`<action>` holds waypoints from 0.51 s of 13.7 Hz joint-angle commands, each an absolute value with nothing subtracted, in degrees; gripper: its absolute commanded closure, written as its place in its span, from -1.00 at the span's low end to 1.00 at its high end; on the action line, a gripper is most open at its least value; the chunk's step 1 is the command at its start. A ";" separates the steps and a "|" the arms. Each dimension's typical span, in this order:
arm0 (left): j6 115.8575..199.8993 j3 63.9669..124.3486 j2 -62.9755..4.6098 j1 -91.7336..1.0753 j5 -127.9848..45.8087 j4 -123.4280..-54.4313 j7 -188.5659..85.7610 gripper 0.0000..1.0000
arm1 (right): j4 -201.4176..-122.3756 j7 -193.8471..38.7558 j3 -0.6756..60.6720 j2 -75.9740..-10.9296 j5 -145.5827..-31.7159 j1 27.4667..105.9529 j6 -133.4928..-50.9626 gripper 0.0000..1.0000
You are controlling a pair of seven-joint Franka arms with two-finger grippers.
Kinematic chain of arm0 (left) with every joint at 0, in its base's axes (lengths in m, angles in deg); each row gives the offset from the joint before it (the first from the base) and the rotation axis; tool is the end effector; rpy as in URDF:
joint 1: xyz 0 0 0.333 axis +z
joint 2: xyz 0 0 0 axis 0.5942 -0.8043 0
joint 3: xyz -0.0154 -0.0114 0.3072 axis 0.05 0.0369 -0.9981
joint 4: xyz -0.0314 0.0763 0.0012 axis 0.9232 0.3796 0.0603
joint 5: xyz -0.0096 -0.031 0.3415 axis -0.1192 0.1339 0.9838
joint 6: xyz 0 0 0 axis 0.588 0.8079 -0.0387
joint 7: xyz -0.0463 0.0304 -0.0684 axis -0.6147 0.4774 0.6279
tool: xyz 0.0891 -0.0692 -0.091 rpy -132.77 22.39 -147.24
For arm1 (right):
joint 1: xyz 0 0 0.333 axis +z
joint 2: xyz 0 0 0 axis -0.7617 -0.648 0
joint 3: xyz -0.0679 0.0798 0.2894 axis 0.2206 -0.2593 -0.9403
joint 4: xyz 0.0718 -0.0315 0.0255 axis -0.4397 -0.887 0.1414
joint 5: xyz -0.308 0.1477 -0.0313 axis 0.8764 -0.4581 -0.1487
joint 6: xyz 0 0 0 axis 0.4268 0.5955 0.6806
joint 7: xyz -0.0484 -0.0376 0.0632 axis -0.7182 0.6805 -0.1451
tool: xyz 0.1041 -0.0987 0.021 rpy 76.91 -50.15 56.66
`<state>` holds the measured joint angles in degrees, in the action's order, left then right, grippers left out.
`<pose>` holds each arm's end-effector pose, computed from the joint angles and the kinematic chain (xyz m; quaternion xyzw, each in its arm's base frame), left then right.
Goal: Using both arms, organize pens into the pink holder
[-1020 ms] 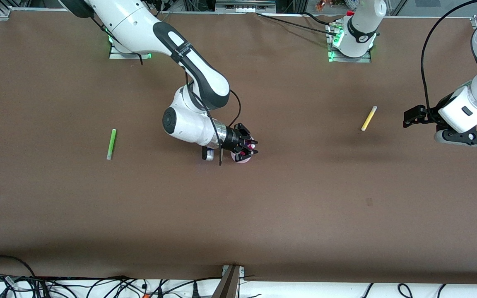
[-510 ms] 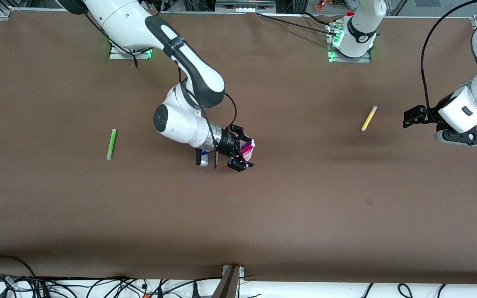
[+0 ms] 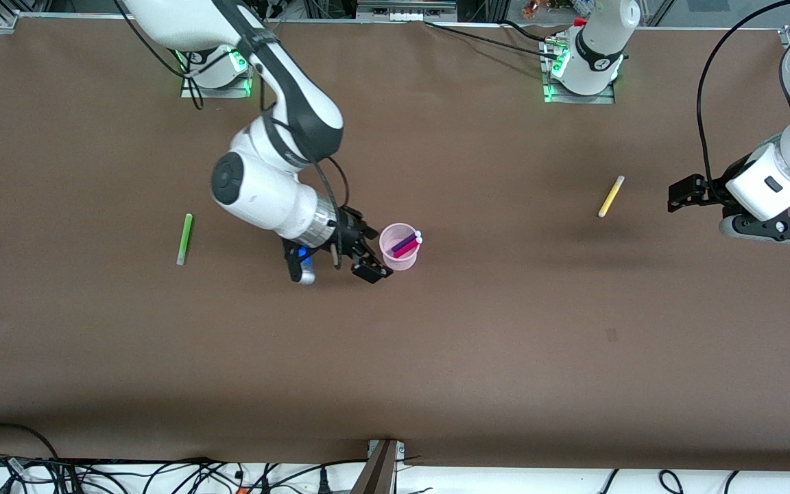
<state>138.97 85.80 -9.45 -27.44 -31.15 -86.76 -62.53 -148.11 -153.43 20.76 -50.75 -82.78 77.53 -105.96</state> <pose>0.5308 -0.0027 0.4831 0.9977 -0.0498 -0.0451 0.0023 0.5730 0.3795 0.3723 -0.8470 0.4603 0.1196 0.2374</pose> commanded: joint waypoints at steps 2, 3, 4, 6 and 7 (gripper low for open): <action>139.68 86.03 -9.36 -27.14 -31.57 -86.78 -61.98 -1.00 | -159.60 -135.27 26.03 -37.17 -79.49 77.47 -98.42 -1.00; 139.68 86.03 -9.36 -27.14 -31.57 -86.86 -61.98 -1.00 | -163.47 -130.87 27.26 -33.56 -79.05 77.47 -98.34 -1.00; 139.68 86.03 -9.36 -27.14 -31.57 -86.86 -61.98 -1.00 | -166.47 -126.22 28.67 -30.39 -76.87 77.47 -97.29 -1.00; 139.94 86.03 -9.45 -27.14 -31.57 -86.86 -61.98 -1.00 | -167.20 -119.70 32.35 -26.68 -70.56 77.47 -88.89 -1.00; 139.94 85.94 -9.45 -27.05 -31.57 -86.86 -61.98 -1.00 | -167.29 -116.27 33.68 -24.93 -67.83 77.47 -85.97 -1.00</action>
<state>139.37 85.80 -9.54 -27.43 -31.15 -86.79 -62.53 -163.79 -122.15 31.61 -30.16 -71.96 77.32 -89.99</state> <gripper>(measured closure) 0.000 0.000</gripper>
